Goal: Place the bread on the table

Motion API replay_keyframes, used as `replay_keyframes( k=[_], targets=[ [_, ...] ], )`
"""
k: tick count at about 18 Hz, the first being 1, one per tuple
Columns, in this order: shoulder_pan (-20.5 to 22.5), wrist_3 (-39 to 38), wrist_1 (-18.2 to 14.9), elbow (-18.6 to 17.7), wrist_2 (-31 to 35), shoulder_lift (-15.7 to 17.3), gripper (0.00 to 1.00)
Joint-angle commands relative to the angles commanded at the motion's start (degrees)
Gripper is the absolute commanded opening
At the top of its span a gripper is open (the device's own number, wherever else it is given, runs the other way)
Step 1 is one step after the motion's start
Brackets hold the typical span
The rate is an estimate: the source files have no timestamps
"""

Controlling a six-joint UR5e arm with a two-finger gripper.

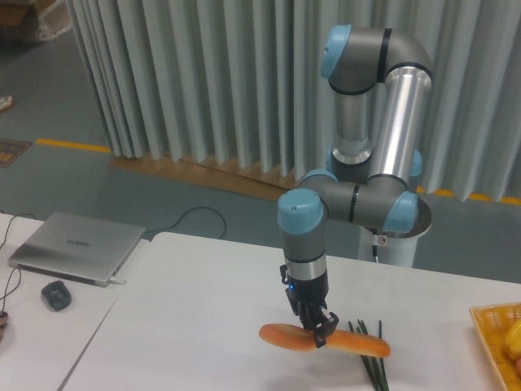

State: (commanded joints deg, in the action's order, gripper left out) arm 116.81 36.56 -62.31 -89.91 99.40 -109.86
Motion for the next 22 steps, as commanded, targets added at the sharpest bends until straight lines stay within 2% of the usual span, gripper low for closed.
replay_keyframes(
  k=[2, 3, 5, 6, 12, 18, 21, 22],
  targets=[
    [0.0, 0.09, 0.0, 0.0, -0.09, 0.09, 0.44],
    [0.08, 0.52, -0.09, 0.09, -0.17, 0.17, 0.74],
    [0.17, 0.17, -0.09, 0.0, -0.09, 0.44, 0.77],
    [0.26, 0.7, -0.09, 0.0, -0.17, 0.44, 1.0],
    [0.96, 0.7, 0.0, 0.26, -0.44, 0.61, 1.0],
    [3.51, 1.66, -0.09, 0.7, -0.79, 3.33, 1.0],
    [6.31, 10.43, -0.53, -0.61, -0.7, 4.21, 1.0],
    [8.33, 13.07, -0.79, -0.88, -1.57, 5.87, 1.0]
  ],
)
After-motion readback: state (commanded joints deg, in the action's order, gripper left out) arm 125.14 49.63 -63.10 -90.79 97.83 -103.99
